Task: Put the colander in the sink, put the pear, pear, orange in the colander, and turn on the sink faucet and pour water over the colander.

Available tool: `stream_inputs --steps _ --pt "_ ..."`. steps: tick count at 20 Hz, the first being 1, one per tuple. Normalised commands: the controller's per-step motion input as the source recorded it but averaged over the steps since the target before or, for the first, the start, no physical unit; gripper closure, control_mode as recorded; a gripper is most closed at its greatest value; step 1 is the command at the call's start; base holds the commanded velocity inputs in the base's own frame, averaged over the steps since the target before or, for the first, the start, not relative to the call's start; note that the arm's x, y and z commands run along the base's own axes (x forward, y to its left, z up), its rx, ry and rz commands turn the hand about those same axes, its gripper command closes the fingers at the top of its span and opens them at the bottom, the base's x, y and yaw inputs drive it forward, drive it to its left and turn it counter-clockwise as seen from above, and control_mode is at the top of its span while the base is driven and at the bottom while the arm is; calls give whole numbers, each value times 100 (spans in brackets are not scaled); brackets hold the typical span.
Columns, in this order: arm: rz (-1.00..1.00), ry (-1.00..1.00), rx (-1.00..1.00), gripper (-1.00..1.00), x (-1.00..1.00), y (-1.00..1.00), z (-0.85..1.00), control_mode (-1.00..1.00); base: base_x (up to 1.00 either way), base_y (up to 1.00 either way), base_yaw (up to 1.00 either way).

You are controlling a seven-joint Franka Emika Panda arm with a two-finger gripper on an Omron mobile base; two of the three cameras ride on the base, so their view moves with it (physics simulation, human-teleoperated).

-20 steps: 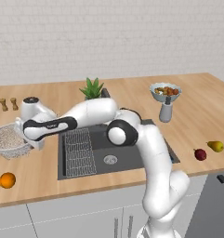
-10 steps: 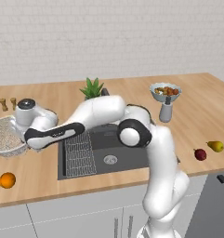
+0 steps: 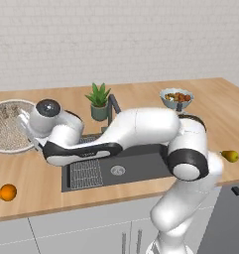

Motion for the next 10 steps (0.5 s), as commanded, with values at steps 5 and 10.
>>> stream_inputs --steps 5,10 --pt "-25 0 21 100 -97 -100 58 -100 0 0 0" --pt "-24 0 20 100 -99 -100 57 -100 0 0 0"
